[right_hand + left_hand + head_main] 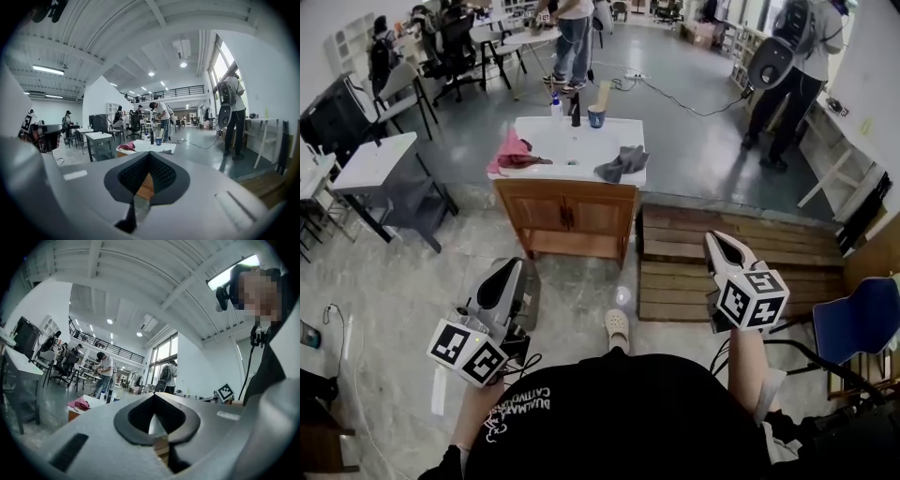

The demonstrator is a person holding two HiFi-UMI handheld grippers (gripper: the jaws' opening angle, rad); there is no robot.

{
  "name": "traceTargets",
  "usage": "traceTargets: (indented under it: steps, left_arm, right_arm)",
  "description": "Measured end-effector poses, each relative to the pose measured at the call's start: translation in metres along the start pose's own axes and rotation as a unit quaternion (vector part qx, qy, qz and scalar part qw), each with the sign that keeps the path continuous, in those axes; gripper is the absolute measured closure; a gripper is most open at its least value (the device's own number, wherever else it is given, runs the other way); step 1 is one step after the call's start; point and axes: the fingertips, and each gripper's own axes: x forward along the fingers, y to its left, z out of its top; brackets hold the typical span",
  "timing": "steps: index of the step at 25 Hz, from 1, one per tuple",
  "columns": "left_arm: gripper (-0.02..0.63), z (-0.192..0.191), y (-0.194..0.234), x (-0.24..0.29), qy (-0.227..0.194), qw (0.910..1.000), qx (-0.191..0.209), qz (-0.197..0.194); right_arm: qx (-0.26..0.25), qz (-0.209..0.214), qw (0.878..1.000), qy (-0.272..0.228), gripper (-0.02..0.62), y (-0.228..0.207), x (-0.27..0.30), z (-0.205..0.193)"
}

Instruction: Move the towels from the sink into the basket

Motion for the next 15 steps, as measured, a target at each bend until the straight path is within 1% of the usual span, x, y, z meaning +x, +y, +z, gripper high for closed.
traceTargets:
  steps: [6,10,12,15]
  left_arm:
    - [0.604,-0.013,0.015,0.005,0.014,0.9997,-0.018,0.011]
    - [0.604,-0.023,0.025,0.014,0.025,0.9993,-0.021,0.018]
    - [0.604,-0.028,0.035,0.025,0.027,0.9991,-0.023,0.024]
    - [0.604,-0.034,0.053,0.041,0.033,0.9982,-0.027,0.042]
  right_arm:
    - [0.032,-0.004,0.999,0.017,0.589,-0.007,0.018,-0.014]
    - [0.039,-0.007,0.998,0.039,0.589,-0.016,0.031,-0.032]
    - [0.043,-0.005,0.998,0.044,0.589,-0.023,0.047,-0.035]
    - [0.062,0.009,0.997,0.051,0.589,-0.032,0.084,-0.035]
